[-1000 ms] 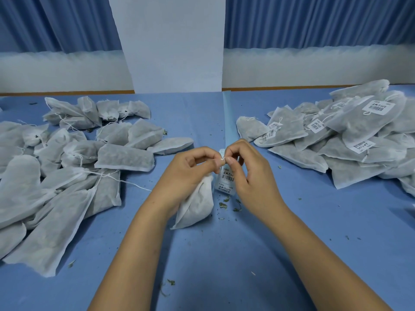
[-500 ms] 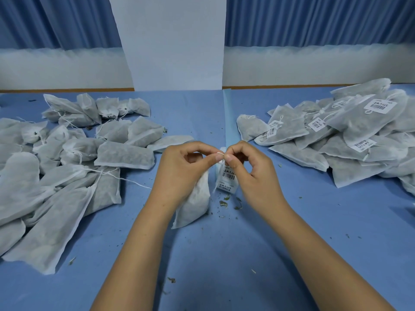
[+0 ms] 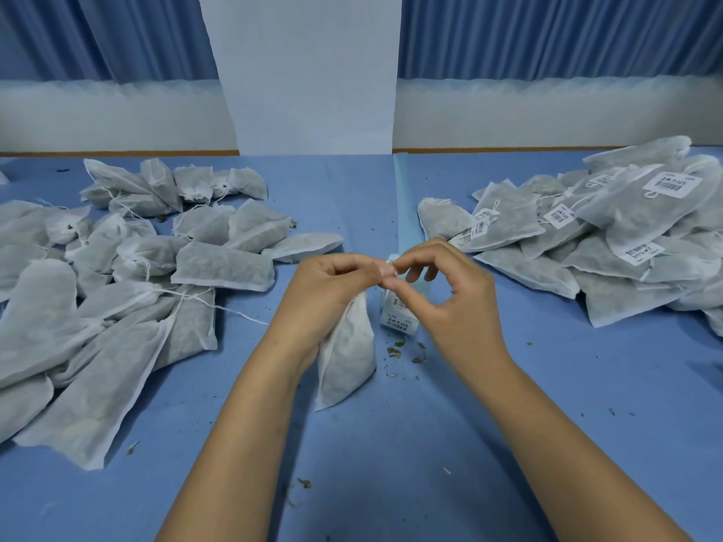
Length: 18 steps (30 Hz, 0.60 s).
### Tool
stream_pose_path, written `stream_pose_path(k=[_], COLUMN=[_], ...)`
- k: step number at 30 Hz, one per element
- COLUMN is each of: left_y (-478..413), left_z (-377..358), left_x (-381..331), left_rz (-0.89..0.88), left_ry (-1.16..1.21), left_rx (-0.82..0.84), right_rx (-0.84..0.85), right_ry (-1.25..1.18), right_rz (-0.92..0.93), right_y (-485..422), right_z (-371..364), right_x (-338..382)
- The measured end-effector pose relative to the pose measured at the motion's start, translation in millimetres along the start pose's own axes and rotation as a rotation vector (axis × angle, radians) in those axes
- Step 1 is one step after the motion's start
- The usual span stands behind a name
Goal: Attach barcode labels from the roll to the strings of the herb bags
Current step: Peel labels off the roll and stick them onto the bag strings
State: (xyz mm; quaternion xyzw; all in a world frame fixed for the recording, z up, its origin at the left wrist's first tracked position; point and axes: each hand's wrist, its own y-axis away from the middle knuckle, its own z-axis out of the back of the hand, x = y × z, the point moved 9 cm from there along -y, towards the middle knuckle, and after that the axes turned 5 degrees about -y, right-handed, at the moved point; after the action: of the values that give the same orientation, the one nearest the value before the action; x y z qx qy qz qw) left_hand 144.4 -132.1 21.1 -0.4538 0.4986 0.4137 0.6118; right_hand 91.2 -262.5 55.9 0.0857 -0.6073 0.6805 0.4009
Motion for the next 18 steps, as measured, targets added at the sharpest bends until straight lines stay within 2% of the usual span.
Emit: stream_pose_path(k=[6, 9, 13, 18], left_y=[-1, 1, 0, 7], left_z=[-1, -4, 3, -6], left_x=[2, 2, -1, 9], left_rz=[0.009, 0.001, -0.002, 0.08], left_ry=[-0.069, -0.093, -0.083, -0.287], left_rx=[0.035, 0.058, 0.055, 0.273], right_rx=[-0.024, -0.042, -0.161, -0.266], right_ry=[0.026, -0.021, -0.126, -0.185], right_rz=[-0.046, -0.183, -0.331, -0.455], right_y=[-2, -3, -6, -3], right_z=[6, 11, 28, 41], right_x=[-8, -21, -39, -57])
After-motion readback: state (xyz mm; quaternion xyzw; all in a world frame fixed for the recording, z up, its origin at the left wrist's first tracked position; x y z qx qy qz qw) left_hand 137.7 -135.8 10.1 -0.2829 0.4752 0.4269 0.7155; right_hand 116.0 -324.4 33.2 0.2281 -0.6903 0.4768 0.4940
